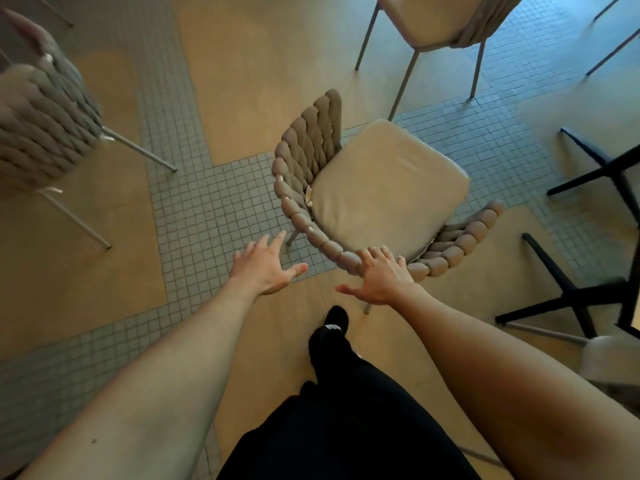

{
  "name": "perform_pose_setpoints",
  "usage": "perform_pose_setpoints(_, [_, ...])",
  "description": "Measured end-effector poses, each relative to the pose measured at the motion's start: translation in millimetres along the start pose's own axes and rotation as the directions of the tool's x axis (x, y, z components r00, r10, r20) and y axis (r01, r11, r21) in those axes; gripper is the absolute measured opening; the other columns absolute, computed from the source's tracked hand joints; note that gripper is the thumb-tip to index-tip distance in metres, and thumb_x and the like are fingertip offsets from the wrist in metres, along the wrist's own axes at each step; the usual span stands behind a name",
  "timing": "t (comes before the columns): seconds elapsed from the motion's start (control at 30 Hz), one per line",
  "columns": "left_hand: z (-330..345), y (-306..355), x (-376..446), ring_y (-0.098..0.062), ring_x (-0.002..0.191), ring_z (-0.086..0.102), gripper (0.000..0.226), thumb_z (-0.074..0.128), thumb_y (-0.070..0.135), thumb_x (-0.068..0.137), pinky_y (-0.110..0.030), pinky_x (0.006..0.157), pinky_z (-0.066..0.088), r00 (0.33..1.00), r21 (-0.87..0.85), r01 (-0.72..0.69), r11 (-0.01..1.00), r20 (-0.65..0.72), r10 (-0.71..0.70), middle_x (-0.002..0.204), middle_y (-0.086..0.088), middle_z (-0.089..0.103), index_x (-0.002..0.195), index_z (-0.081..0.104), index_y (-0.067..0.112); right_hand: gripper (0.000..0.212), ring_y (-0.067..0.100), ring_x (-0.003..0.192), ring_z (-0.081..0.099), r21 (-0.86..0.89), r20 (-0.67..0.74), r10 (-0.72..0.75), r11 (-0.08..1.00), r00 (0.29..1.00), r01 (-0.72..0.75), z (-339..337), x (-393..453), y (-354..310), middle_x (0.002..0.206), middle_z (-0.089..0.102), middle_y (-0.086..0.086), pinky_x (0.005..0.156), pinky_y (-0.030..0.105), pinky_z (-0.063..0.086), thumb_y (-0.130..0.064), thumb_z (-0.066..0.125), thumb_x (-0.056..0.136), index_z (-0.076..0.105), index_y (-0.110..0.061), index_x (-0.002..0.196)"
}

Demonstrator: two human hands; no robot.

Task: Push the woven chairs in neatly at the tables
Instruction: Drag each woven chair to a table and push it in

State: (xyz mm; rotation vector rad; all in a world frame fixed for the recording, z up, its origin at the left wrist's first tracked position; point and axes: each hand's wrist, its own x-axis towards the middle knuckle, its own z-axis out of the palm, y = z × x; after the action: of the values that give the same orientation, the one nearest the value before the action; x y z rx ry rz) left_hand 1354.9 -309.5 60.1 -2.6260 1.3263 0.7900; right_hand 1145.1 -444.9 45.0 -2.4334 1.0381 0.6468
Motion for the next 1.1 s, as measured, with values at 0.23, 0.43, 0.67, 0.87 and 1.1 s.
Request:
perform_pose_setpoints(0.23, [-24.9, 5.6, 86.9, -0.032, 0.145, 0.033, 0.103, 0.059, 0.074, 0.082, -0.05, 0.114, 0.036, 0.993, -0.416, 0.118, 0.902, 0.05, -0.106, 0.161, -0.01, 0.031, 0.16, 0.012, 0.026, 0.096, 0.03, 0.149, 0.025, 0.086, 0.05, 0.109, 0.99, 0.993, -0.113, -21.6, 55.8, 3.1, 0.156, 0.039, 0.004, 0.118, 0.057, 0.025, -0.084, 0.051, 0.082, 0.034, -0.022, 0.153])
perform_pose_setpoints(0.43, [-29.3, 10.1, 147.1, -0.035, 0.139, 0.042, 0.105, 0.07, 0.058, 0.084, -0.051, 0.101, 0.05, 0.896, -0.741, 0.427, 0.518, 0.269, -0.354, 0.159, -0.011, 0.034, 0.16, 0.007, 0.023, 0.096, 0.029, 0.145, 0.03, 0.137, 0.129, 0.191, 0.968, 0.973, -0.208, -15.9, 84.3, 0.2, 0.154, 0.04, 0.005, 0.115, 0.055, 0.029, -0.084, 0.052, 0.081, 0.034, -0.022, 0.152])
perform_pose_setpoints(0.67, [-17.8, 10.6, 202.0, -0.047, 0.124, 0.054, 0.076, 0.071, 0.034, 0.092, -0.063, 0.089, 0.054, 0.778, -0.755, 0.621, 0.211, 0.561, -0.284, 0.147, -0.019, 0.047, 0.151, 0.026, 0.022, 0.084, 0.032, 0.135, 0.048, 0.155, 0.349, 0.288, 0.921, 0.892, -0.358, 9.5, 109.7, -18.0, 0.148, 0.051, 0.008, 0.103, 0.047, 0.043, -0.076, 0.058, 0.085, 0.039, -0.022, 0.147])
perform_pose_setpoints(0.87, [-7.9, 13.1, 217.5, -0.041, 0.12, 0.056, 0.062, 0.071, 0.012, 0.092, -0.058, 0.068, 0.06, 0.816, -0.742, 0.576, 0.343, 0.494, -0.3, 0.141, -0.021, 0.045, 0.133, 0.026, 0.023, 0.067, 0.029, 0.123, 0.056, 0.105, 0.355, 0.344, 0.909, 0.869, -0.403, 26.7, 115.3, -28.7, 0.133, 0.058, 0.002, 0.093, 0.049, 0.044, -0.08, 0.049, 0.086, 0.048, -0.031, 0.132])
perform_pose_setpoints(1.1, [-14.9, 9.4, 219.5, -0.042, 0.114, 0.06, 0.059, 0.072, 0.009, 0.09, -0.055, 0.06, 0.061, 0.841, -0.737, 0.537, 0.409, 0.432, -0.326, 0.135, -0.021, 0.05, 0.131, 0.033, 0.023, 0.066, 0.032, 0.123, 0.054, 0.156, 0.318, 0.387, 0.879, 0.865, -0.451, 26.9, 113.7, -39.3, 0.133, 0.058, 0.005, 0.094, 0.051, 0.037, -0.078, 0.047, 0.089, 0.049, -0.03, 0.134])
